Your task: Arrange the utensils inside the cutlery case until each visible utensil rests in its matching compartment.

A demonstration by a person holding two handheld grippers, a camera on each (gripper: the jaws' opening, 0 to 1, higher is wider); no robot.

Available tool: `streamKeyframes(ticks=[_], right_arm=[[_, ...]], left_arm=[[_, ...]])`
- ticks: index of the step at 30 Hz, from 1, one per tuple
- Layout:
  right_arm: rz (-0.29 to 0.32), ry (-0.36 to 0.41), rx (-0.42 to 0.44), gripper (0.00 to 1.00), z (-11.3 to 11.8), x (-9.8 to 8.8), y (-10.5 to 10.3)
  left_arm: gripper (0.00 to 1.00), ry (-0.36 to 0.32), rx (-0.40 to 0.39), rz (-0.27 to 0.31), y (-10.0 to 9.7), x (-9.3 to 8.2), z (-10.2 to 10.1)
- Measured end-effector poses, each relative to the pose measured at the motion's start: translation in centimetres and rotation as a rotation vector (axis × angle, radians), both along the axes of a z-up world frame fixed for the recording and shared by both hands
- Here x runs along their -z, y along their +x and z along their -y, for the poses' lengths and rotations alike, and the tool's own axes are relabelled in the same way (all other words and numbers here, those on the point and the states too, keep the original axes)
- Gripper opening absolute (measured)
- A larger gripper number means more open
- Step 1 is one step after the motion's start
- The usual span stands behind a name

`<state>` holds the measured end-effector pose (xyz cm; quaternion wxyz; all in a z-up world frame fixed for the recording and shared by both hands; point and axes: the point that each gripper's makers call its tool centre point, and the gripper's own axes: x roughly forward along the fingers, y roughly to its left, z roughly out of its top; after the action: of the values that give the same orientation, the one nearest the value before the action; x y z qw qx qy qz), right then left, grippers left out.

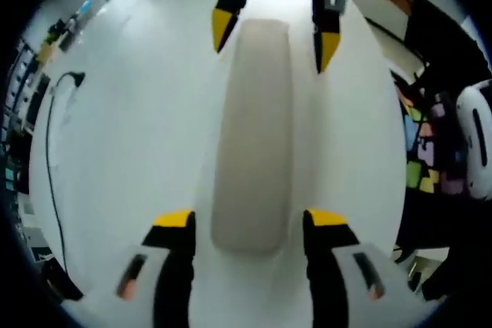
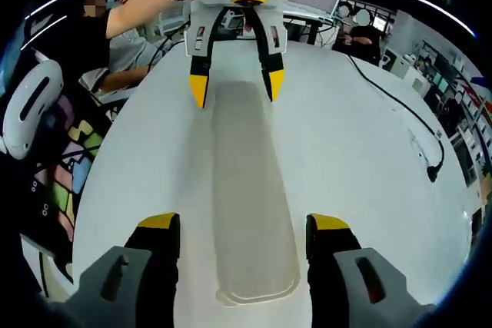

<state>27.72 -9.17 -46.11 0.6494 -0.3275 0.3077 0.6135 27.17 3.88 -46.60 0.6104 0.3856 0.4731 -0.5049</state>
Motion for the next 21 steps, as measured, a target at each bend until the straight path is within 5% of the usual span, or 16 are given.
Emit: streamKeyframes(ticks=[21], right_arm=[[-0.025,-0.046,0.037,0.57,0.5,1.1,0.0]], left_arm=[[0.45,0.032,0.013,-0.01,0.2,0.7,0.2]])
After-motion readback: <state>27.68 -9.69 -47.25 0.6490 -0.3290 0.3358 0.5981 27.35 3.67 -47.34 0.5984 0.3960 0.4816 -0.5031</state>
